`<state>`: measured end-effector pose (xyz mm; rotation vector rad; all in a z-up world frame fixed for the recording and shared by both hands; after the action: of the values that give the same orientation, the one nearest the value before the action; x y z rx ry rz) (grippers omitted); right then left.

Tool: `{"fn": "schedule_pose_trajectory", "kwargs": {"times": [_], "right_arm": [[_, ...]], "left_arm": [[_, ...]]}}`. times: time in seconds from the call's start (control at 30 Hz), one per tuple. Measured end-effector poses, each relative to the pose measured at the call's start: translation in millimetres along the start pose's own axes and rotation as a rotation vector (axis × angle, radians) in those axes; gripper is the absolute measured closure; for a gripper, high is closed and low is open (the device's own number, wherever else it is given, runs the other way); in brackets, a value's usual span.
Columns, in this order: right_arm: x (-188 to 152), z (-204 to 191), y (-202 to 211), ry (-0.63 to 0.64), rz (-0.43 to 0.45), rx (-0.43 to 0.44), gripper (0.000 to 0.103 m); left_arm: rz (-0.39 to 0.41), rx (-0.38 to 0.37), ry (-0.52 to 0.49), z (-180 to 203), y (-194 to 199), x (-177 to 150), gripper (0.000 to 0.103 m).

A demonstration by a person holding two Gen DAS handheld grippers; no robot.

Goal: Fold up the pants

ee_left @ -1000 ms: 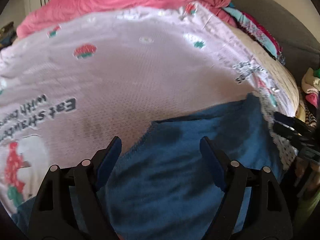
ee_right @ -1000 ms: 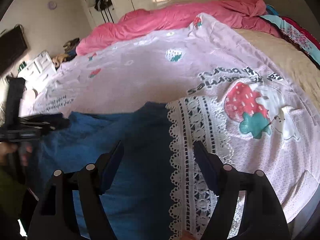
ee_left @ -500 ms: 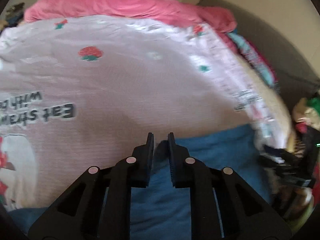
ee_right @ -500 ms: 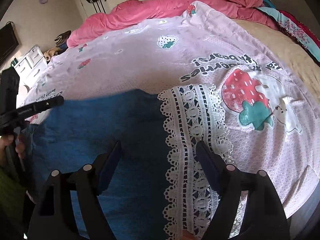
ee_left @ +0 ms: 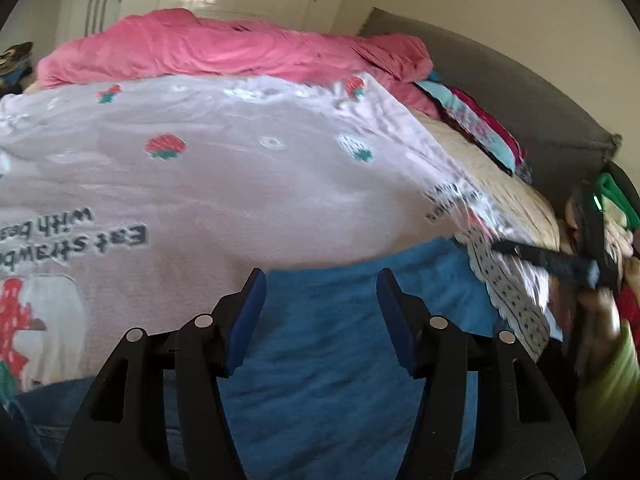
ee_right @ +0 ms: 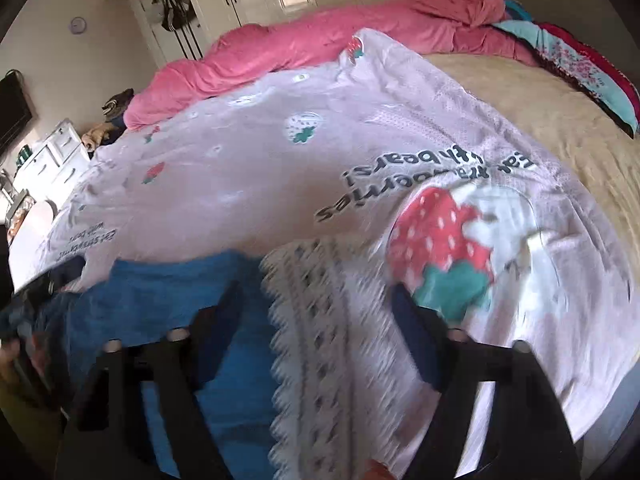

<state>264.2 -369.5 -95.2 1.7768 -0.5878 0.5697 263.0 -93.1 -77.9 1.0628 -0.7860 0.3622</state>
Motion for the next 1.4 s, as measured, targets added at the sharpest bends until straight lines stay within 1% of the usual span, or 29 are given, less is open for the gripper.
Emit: {"fn": "schedule_pose_trajectory", "kwargs": {"times": [0.03,0.1,0.13,0.17,0.23,0.27,0.3,0.43,0.5,0.53,0.6,0.67,0.7,0.73,0.83,0.9,0.97,1.0,1.03,1.07,1.1,1.17,1.23,1.27,1.3,1.33,1.37,1.4], "right_arm": [[5.0,2.1,-4.2,0.003,-0.01,0.002,0.039],[15.6,6.8,-15.5,0.013,-0.039,0.01,0.047],[16.1,8.3,-20.3,0.015,-0.056,0.013,0.048],[16.8,9.9,-24.8,0.015,-0.066,0.018,0.051],[15.1,12.1,-33.3,0.017,-0.088,0.026,0.061],[11.6,11.6,-39.2,0.023,-0.108,0.039,0.063],[8.3,11.7,-43.1,0.024,-0.115,0.041,0.063],[-1.8,14.5,-52.7,0.028,-0.127,0.057,0.063],[-1.4,18.8,-54.6,0.0,-0.13,0.072,0.065],[-2.2,19.5,-54.5,-0.005,-0.128,0.077,0.065],[-2.7,15.9,-52.9,0.023,-0.12,0.061,0.064],[-5.1,9.5,-49.8,0.066,-0.119,0.048,0.069],[-5.7,6.9,-47.5,0.078,-0.116,0.052,0.074],[-6.2,3.1,-44.2,0.088,-0.111,0.063,0.076],[1.6,-6.8,-24.8,0.119,-0.037,0.053,0.078],[14.2,-9.4,-11.0,0.141,0.017,0.041,0.08],[26.3,-7.3,-5.9,0.172,0.038,0.009,0.09],[29.5,-5.0,-7.4,0.173,0.032,0.003,0.09],[31.3,-3.3,-10.2,0.171,0.022,0.01,0.09],[30.7,-0.6,-16.9,0.167,0.004,0.013,0.09],[26.6,2.3,-25.7,0.172,-0.024,-0.001,0.09],[14.2,6.3,-44.0,0.215,-0.078,-0.052,0.089],[5.5,8.0,-55.4,0.241,-0.088,-0.084,0.084],[4.4,6.9,-56.7,0.25,-0.084,-0.091,0.084],[5.4,7.2,-55.6,0.256,-0.074,-0.102,0.079],[7.0,9.1,-52.6,0.257,-0.067,-0.122,0.063],[9.2,13.0,-48.5,0.248,-0.053,-0.145,0.054],[12.3,18.1,-41.6,0.228,-0.036,-0.158,0.05]], "left_arm": [[-0.017,-0.009,-0.007,3.7,-5.0,-5.2,0.054],[-0.041,-0.017,-0.011,7.1,-10.7,-13.1,0.054],[-0.048,-0.018,-0.013,7.5,-12.3,-16.2,0.054],[-0.054,-0.019,-0.016,7.9,-14.7,-18.3,0.054],[-0.068,-0.011,-0.024,7.6,-19.3,-23.1,0.053],[-0.078,-0.006,-0.022,6.0,-22.9,-25.3,0.051],[-0.089,-0.002,-0.018,4.3,-26.1,-27.4,0.049],[-0.116,0.014,-0.008,-0.3,-37.1,-34.5,0.047],[-0.12,0.014,-0.018,1.1,-38.3,-35.6,0.043],[-0.124,0.015,-0.024,1.5,-39.7,-36.7,0.042],[-0.126,0.021,-0.027,0.2,-41.3,-38.4,0.042],[-0.127,0.026,-0.031,-0.4,-42.6,-39.0,0.041],[-0.127,0.026,-0.03,-0.9,-43.1,-39.2,0.041],[-0.127,0.028,-0.029,-1.3,-44.0,-38.7,0.041],[-0.116,0.034,-0.019,-3.2,-43.2,-37.0,0.041],[-0.106,0.047,-0.009,-5.5,-43.7,-34.4,0.041],[-0.096,0.102,-0.001,-13.9,-43.8,-32.0,0.04],[-0.096,0.106,0.019,-18.8,-44.6,-31.6,0.04],[-0.099,0.091,0.034,-20.1,-45.1,-31.7,0.04],[-0.098,0.079,0.047,-21.6,-44.7,-31.3,0.04],[-0.097,0.074,0.051,-22.1,-44.1,-31.2,0.04],[-0.1,0.082,0.038,-20.9,-44.9,-31.9,0.039],[-0.102,0.093,0.019,-19.6,-46.1,-32.8,0.038],[-0.104,0.097,0.014,-19.0,-46.6,-33.4,0.037],[-0.103,0.097,0.013,-18.7,-46.0,-33.9,0.037],[-0.102,0.095,0.015,-19.0,-45.7,-33.8,0.037],[-0.101,0.092,0.019,-19.3,-45.5,-33.5,0.037],[-0.098,0.088,0.023,-19.6,-45.4,-33.2,0.037]]}}
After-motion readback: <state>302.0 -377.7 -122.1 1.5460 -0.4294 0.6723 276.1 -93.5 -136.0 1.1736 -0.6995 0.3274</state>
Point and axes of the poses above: each gripper's, at about its wrist camera, not at the fingertips, and y roughly against the way its jaws point, z to its right, x to its top, the point moved 10 cm from there along -y, roughly the way its jaws point, and after that the axes turned 2 degrees about -y, right-handed, at the moved point
